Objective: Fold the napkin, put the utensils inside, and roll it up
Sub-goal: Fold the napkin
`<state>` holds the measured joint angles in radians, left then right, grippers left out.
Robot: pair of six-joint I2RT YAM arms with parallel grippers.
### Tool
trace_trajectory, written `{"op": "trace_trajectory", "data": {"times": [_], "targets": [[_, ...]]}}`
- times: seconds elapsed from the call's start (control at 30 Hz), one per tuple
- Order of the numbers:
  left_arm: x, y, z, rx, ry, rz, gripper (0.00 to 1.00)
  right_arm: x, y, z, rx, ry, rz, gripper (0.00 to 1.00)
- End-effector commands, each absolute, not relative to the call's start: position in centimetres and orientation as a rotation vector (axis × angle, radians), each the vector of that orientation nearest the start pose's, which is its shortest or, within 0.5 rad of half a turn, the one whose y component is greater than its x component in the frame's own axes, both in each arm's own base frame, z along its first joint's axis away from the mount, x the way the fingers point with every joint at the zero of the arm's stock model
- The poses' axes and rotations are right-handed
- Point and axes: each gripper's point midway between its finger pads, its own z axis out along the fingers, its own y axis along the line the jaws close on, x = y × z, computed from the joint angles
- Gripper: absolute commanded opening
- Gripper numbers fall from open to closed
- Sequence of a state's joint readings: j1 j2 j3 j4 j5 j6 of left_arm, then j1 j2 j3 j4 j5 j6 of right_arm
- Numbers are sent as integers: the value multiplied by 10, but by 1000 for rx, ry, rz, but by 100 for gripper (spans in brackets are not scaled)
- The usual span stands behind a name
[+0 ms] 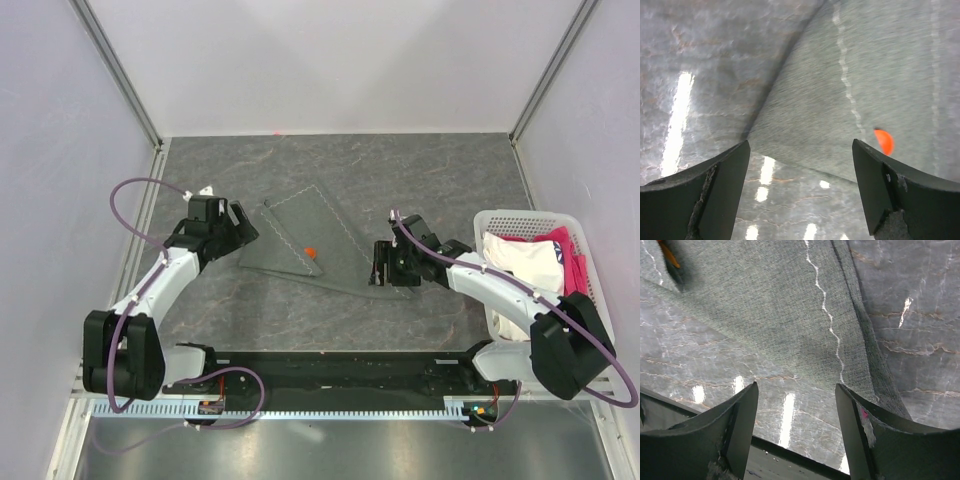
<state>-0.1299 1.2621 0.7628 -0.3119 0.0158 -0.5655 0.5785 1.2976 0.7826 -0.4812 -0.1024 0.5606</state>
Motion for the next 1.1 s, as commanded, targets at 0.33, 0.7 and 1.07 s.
{"op": "trace_trajectory", "data": {"times": [0.33,0.7,1.07], "targets": [[347,-68,191,-258,2248,-385,92,219,173,39,31,2717,382,71],[357,-61,194,-237,2245,-366,92,210,162,13,62,2758,322,71],[355,-59,185,-203,2259,-355,93,224,166,73,58,2636,381,72]]}}
